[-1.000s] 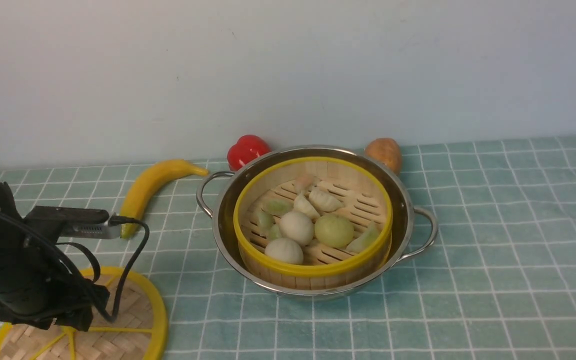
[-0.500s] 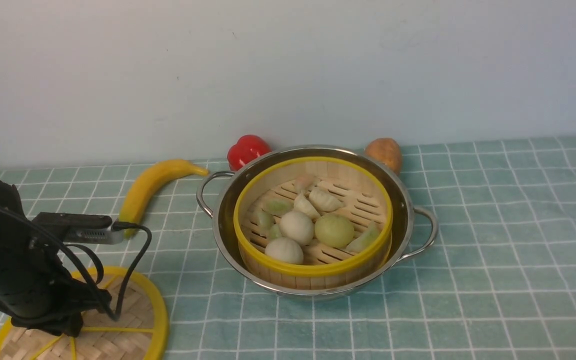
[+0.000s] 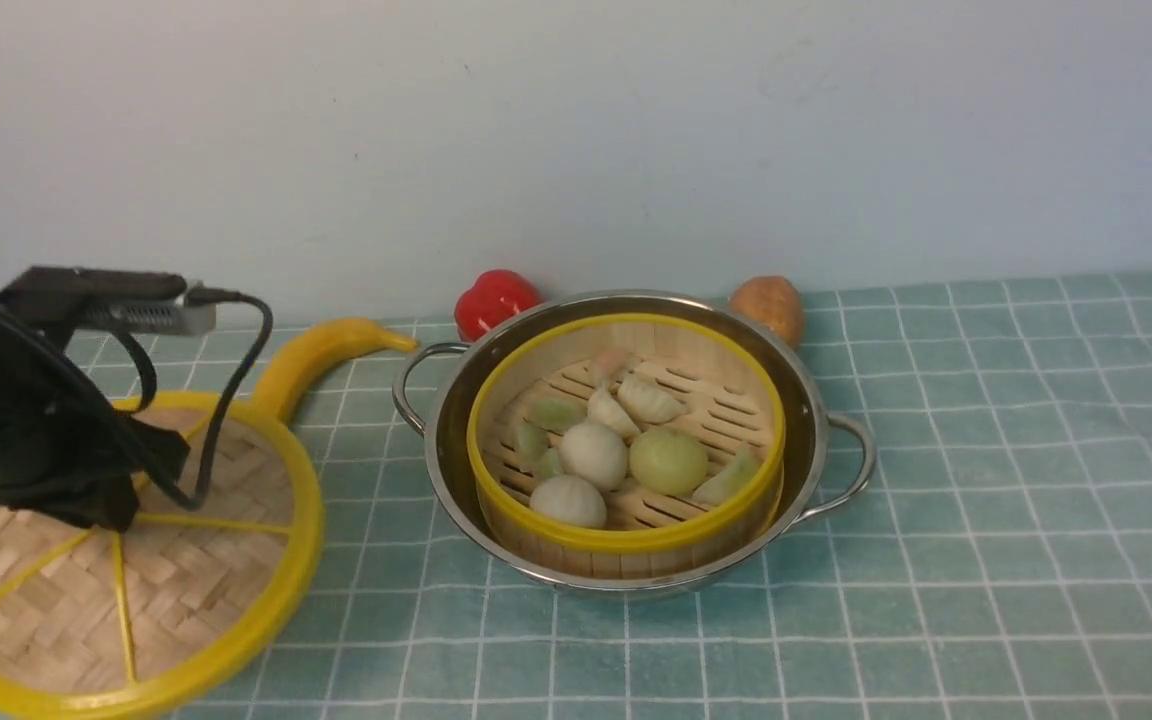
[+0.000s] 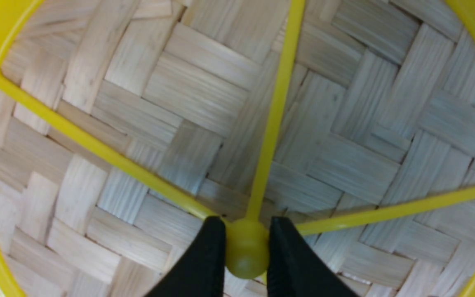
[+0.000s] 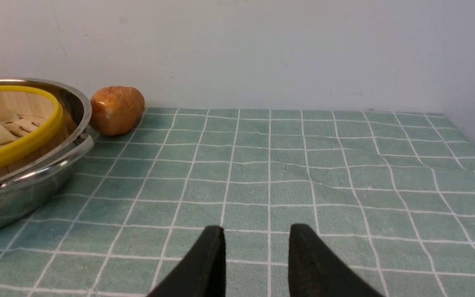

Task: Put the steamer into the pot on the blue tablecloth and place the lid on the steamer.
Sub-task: 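Grasp the bamboo steamer lid lying on the table by its centre knob, then place the yellow bamboo steamer lid onto the steamer in the pot with the left gripper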

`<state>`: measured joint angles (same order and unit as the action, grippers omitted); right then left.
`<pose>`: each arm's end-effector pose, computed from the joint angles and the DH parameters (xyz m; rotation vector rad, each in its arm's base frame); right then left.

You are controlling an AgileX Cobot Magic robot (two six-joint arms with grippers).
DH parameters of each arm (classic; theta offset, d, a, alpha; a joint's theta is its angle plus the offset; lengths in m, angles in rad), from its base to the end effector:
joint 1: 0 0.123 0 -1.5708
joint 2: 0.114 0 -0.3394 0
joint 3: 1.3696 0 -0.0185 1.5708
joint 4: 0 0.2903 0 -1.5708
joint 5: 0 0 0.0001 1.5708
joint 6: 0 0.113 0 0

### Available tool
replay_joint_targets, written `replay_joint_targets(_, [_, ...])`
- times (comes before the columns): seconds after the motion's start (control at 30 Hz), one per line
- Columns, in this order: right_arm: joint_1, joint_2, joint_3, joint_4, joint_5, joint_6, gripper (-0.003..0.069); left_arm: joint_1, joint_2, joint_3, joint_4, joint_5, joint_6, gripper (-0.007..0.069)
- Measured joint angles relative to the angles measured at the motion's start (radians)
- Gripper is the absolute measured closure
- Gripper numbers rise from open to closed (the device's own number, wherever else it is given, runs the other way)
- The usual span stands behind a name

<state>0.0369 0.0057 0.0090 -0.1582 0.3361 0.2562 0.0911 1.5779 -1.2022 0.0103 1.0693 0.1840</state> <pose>0.0604 -0.0037 0.1739 0.1004 1.8277 0.0535 0.3468 0.0327 0.2846 0.1419 2.9279 0.0568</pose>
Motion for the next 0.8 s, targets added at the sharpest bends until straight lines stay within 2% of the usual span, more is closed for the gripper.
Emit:
replay_joint_targets(0.17, [0.0,0.0,0.0,0.0,0.0,0.0,0.0417,-0.022,-0.01,-0.186,-0.031,0.136,0.107,0.0508])
replay_joint_targets(0.23, [0.0,0.0,0.0,0.0,0.0,0.0,0.0417,-0.039,-0.01,-0.212,-0.043,0.137,0.126,0.0508])
replay_joint_targets(0.4, [0.0,0.0,0.0,0.0,0.0,0.0,0.0417,-0.199,0.027,-0.357,-0.09,0.107,0.227,0.0508])
replay_joint_targets(0.53, [0.0,0.0,0.0,0.0,0.0,0.0,0.0417,-0.328,0.144,-0.457,-0.101,0.091,0.282,0.0508])
replay_joint_targets(0.57, [0.0,0.0,0.0,0.0,0.0,0.0,0.0417,-0.328,0.15,-0.461,-0.101,0.091,0.283,0.0508])
replay_joint_targets(0.6, [0.0,0.0,0.0,0.0,0.0,0.0,0.0417,-0.383,0.201,-0.499,-0.102,0.059,0.3,0.0508])
replay_joint_targets(0.8, [0.0,0.0,0.0,0.0,0.0,0.0,0.0417,-0.48,0.305,-0.579,-0.101,0.001,0.352,0.0508])
